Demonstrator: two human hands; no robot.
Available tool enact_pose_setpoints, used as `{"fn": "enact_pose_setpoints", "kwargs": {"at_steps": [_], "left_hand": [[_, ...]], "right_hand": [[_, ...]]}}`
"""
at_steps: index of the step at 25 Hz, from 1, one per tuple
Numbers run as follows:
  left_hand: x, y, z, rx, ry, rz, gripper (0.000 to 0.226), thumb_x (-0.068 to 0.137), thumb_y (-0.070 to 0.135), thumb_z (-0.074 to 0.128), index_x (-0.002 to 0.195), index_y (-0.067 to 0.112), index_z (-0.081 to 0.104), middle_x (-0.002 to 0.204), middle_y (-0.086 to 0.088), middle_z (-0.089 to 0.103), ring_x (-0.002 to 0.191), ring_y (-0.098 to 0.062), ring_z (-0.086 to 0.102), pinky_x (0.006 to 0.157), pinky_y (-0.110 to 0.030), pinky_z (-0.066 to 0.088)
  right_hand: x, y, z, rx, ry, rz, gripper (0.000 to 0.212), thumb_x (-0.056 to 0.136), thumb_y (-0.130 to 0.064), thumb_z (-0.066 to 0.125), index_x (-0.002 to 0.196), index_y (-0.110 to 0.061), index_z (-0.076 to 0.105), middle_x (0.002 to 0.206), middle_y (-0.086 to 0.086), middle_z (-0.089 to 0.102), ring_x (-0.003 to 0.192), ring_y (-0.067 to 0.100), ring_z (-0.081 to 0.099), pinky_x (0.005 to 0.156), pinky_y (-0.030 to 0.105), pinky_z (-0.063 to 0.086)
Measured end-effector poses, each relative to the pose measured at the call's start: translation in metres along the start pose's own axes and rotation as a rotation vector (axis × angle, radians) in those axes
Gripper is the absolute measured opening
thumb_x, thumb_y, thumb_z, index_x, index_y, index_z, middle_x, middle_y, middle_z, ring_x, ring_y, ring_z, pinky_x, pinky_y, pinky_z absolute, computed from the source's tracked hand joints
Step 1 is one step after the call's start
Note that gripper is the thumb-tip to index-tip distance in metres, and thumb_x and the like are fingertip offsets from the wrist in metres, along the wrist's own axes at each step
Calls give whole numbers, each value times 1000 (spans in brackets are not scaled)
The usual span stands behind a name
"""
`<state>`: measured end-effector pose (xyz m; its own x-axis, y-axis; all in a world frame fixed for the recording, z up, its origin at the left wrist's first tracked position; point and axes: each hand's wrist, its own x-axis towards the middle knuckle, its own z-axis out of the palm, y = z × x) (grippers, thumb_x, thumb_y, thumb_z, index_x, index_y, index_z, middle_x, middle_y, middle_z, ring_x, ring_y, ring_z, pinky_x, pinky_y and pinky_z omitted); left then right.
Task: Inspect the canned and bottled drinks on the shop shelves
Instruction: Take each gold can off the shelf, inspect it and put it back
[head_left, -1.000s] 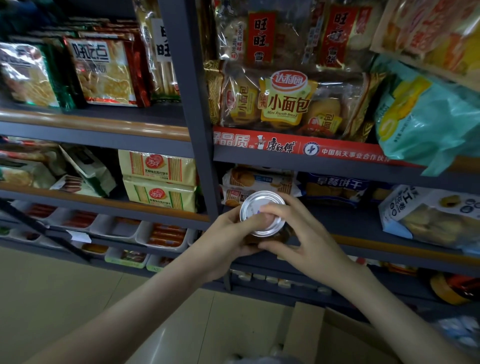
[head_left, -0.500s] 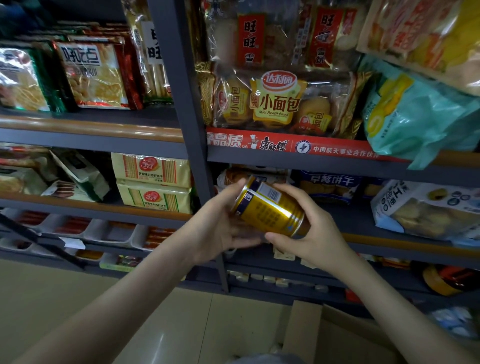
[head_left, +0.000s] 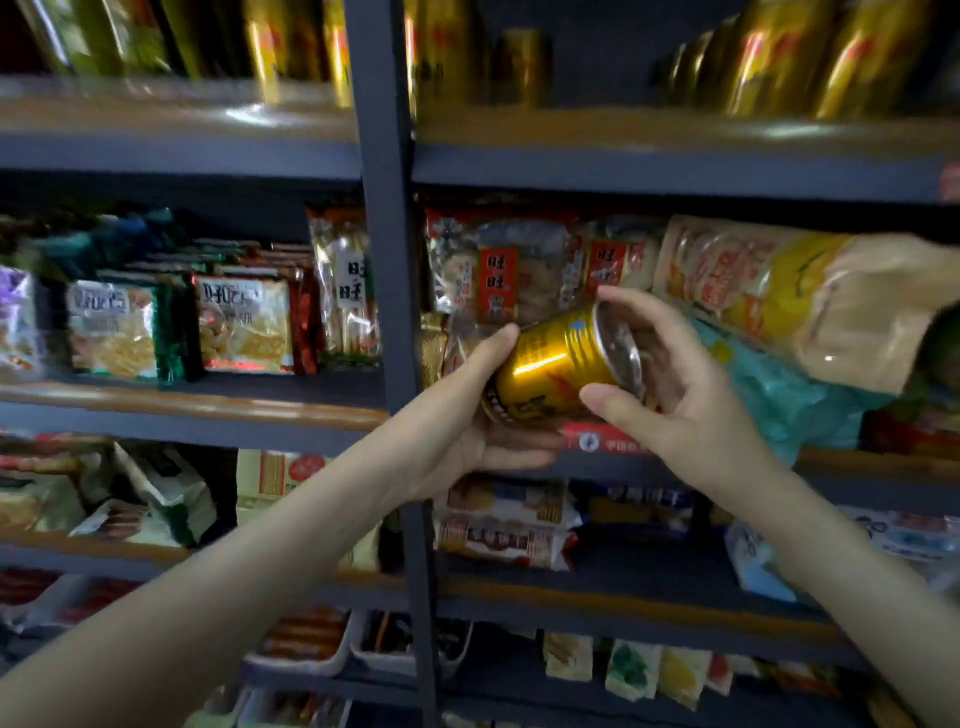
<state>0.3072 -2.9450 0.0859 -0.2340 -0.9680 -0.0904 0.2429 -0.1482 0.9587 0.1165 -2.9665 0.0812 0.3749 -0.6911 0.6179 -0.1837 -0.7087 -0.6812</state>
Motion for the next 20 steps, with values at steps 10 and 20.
{"fn": "enact_pose_setpoints", "kwargs": {"at_steps": [10, 20], "left_hand": [[25, 150, -13, 1337, 562, 1418, 30, 95, 39, 45, 99, 17, 64, 84, 7, 68, 75, -12, 64, 57, -26, 49], [58, 207, -38, 2203, 290, 1505, 32, 90, 31, 49, 107, 13, 70, 110, -6, 68, 103, -24, 63, 107, -37, 36]], "right_hand": [[152, -105, -92, -61, 65, 5, 40, 65, -38, 81, 102, -32, 68, 106, -6, 68, 100, 9, 64, 86, 28, 50], [287, -91, -138, -681, -195, 219, 41, 80, -38, 73, 116, -22, 65, 113, -6, 61, 105, 10, 51, 87, 23, 36]]}}
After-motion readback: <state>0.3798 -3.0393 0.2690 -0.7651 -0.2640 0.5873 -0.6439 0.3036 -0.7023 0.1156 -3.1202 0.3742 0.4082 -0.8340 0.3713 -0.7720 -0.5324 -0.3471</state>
